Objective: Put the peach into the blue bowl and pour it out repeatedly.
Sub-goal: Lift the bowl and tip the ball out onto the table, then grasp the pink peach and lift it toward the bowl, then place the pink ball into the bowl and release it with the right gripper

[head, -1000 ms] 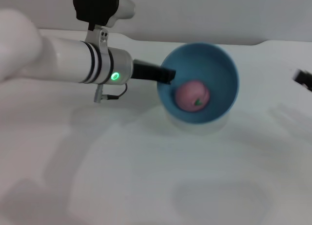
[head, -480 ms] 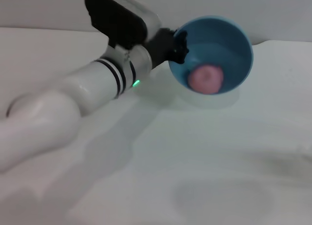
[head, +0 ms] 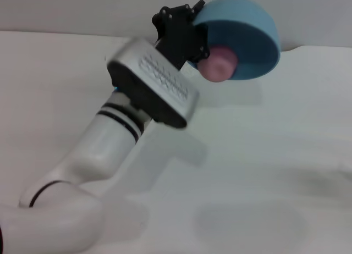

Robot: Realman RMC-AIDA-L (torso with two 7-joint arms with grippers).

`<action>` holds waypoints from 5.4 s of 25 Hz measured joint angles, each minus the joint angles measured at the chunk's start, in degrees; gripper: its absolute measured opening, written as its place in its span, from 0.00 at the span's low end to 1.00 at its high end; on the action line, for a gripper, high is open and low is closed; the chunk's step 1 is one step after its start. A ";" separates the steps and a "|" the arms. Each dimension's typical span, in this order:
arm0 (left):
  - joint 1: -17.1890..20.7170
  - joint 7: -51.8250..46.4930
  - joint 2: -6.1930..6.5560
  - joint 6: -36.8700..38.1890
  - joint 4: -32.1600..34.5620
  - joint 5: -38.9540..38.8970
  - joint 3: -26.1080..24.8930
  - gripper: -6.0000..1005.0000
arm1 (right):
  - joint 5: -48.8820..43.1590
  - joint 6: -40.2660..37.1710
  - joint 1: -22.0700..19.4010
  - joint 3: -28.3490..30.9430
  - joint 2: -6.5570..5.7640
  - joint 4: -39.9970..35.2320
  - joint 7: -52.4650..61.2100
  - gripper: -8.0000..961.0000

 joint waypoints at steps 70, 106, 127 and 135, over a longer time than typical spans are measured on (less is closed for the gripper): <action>-7.25 -28.90 3.83 118.60 8.36 24.77 -82.90 0.01 | 8.05 34.29 29.41 -71.56 1.76 7.28 1.29 0.60; -18.31 -38.41 0.03 118.05 2.49 18.53 -54.65 0.01 | 0.80 12.94 17.76 -54.81 1.27 -19.64 -4.64 0.10; -18.24 -38.42 0.07 117.78 2.49 18.23 -54.56 0.01 | -0.18 17.20 18.09 -54.89 1.35 -19.60 -0.16 0.48; -18.42 -38.43 0.05 117.66 2.53 16.91 -50.72 0.04 | 0.02 18.40 15.63 -46.17 1.49 -19.28 -0.13 0.54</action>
